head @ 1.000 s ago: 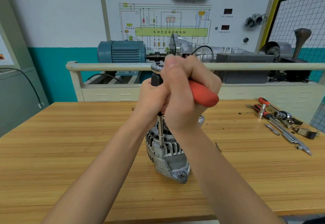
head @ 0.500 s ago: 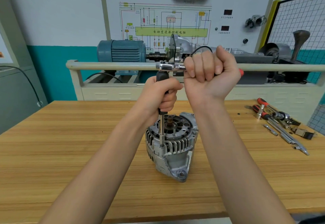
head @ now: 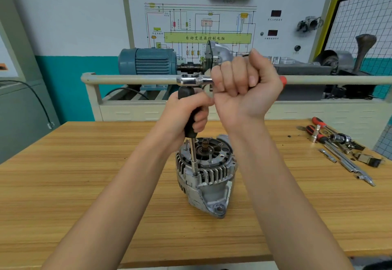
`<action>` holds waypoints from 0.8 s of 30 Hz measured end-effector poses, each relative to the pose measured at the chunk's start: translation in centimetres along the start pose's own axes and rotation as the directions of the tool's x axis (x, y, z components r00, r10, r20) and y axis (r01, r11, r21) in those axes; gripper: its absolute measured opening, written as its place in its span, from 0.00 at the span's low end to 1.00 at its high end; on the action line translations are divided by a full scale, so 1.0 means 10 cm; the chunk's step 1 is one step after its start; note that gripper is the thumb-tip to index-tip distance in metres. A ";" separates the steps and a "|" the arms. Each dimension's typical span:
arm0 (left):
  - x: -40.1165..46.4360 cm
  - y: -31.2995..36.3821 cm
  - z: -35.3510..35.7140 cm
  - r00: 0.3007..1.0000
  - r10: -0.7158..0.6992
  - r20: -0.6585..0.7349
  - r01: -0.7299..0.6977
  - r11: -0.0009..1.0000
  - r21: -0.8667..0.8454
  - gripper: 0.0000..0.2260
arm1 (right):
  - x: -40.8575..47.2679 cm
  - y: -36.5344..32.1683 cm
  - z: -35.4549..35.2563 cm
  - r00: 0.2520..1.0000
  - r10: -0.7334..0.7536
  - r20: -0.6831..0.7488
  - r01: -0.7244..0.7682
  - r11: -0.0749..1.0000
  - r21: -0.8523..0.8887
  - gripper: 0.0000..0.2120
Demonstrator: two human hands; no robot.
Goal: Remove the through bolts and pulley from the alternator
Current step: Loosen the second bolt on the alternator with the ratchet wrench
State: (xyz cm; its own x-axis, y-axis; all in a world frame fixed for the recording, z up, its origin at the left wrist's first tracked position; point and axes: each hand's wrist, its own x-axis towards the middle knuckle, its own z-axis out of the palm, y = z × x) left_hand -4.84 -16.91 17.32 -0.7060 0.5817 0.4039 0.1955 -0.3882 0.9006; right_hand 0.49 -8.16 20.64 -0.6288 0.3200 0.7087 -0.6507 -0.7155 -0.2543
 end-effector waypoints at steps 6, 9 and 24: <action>0.03 -0.02 0.05 0.999 -0.037 0.002 0.037 0.999 -0.010 0.17 | 0.03 -0.04 -0.08 0.996 0.002 -0.094 0.007 0.995 0.099 0.23; 0.05 -0.05 0.13 0.978 0.019 -0.210 -0.011 0.999 0.040 0.19 | -0.06 0.06 -0.01 0.987 -0.158 0.032 0.161 0.981 -0.108 0.24; 0.00 0.01 0.01 0.999 -0.033 0.039 0.034 0.999 -0.026 0.16 | 0.03 -0.02 -0.05 0.996 0.034 -0.080 -0.025 0.993 0.118 0.23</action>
State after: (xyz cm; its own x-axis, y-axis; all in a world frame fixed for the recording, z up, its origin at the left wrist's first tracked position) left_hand -4.75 -16.89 17.47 -0.6850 0.6214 0.3802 0.1536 -0.3870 0.9092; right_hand 0.18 -7.61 20.61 -0.6826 0.3437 0.6449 -0.5803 -0.7914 -0.1924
